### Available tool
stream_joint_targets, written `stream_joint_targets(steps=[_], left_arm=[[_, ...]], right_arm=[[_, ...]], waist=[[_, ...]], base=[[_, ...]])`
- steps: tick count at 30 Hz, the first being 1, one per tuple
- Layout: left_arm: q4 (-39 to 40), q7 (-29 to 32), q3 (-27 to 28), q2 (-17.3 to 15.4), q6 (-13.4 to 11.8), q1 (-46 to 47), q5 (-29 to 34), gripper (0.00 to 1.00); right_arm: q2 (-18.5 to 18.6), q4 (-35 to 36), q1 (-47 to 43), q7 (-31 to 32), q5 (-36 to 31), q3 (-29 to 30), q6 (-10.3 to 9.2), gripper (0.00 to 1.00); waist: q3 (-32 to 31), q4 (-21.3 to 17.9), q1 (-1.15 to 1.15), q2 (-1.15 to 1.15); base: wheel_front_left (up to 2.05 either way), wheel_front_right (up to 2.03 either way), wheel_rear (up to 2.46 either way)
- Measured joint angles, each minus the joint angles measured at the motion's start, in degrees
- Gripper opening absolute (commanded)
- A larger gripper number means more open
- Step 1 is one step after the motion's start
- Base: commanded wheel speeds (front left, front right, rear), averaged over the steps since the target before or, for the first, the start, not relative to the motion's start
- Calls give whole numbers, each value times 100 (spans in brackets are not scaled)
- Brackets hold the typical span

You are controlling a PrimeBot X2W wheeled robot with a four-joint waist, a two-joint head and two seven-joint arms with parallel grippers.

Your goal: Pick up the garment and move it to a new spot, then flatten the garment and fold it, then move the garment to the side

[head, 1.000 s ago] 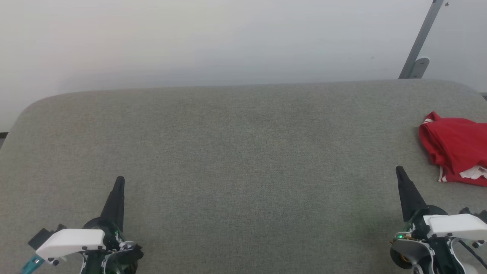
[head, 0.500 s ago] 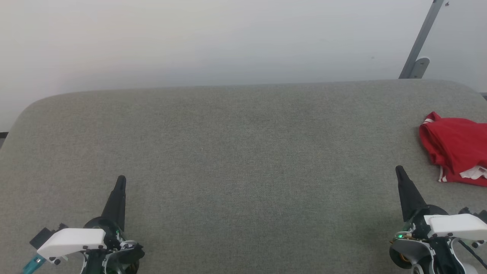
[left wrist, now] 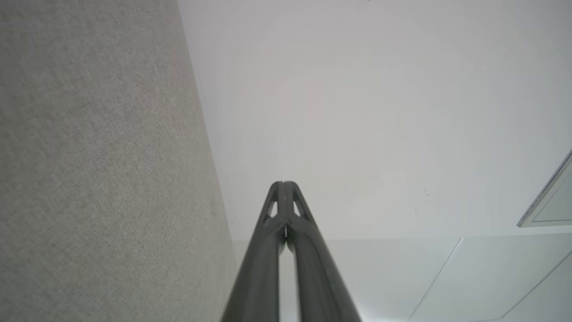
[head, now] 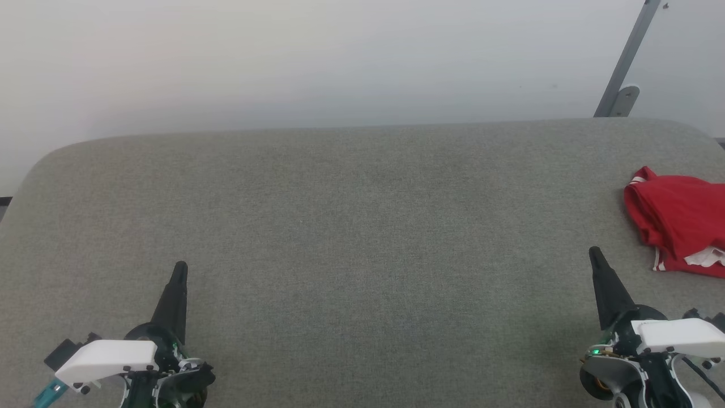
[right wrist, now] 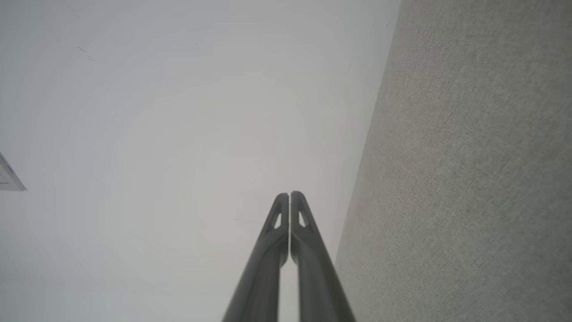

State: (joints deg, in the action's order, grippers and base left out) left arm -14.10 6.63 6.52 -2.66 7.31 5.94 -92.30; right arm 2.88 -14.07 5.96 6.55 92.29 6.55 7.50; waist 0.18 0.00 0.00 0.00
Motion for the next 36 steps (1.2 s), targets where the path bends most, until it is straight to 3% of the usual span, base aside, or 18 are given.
stream_joint_targets(steps=[36], left_arm=[[0,0,0,0,0,0,-1,0]], right_arm=[[0,0,3,0,0,-1,0,0]], waist=[[0,0,0,0]], base=[[0,0,0]])
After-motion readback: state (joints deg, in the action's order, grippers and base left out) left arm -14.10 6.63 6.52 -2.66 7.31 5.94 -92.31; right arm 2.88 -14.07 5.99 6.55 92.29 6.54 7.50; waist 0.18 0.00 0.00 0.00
